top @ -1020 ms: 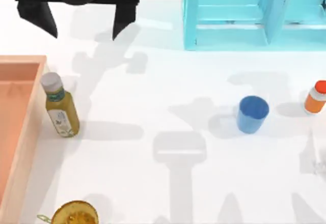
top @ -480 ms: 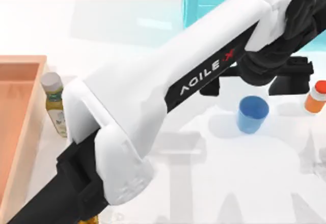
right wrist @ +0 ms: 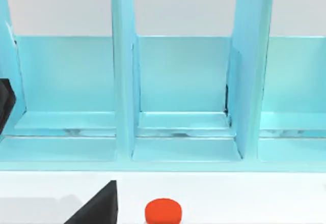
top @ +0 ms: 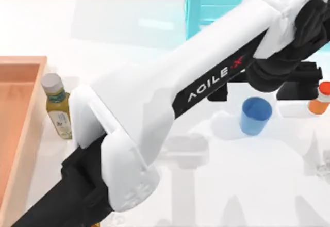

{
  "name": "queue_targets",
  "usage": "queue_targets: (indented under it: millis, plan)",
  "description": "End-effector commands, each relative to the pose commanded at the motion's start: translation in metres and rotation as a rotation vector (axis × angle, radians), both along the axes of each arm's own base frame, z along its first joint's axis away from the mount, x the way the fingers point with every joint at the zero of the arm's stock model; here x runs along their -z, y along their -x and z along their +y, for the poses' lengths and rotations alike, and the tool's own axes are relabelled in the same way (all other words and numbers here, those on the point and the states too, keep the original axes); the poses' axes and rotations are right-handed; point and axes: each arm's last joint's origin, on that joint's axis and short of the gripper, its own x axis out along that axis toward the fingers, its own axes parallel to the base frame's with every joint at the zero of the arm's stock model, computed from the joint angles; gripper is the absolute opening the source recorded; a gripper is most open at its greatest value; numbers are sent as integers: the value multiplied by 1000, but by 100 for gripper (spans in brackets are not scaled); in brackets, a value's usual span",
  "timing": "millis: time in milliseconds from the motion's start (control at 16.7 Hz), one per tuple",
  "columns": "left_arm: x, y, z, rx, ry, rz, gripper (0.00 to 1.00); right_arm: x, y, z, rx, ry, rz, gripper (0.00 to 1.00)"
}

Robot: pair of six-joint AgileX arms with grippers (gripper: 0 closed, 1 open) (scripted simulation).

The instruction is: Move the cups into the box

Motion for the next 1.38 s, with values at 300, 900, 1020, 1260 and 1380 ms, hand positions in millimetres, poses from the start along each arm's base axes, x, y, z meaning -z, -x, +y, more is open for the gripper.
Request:
queue_targets:
  millis: [300,900,1020,1260,1380]
  plan:
    - [30,-13,-4,0,2,-3,100,0,0,0,0,0,0,100]
    - [92,-28,0,0,2,-3,100,0,0,0,0,0,0,100]
    - [92,-28,0,0,2,-3,100,0,0,0,0,0,0,100]
    - [92,-28,0,0,2,-3,77,0,0,0,0,0,0,100]
    - [92,-28,0,0,2,-3,62,0,0,0,0,0,0,100]
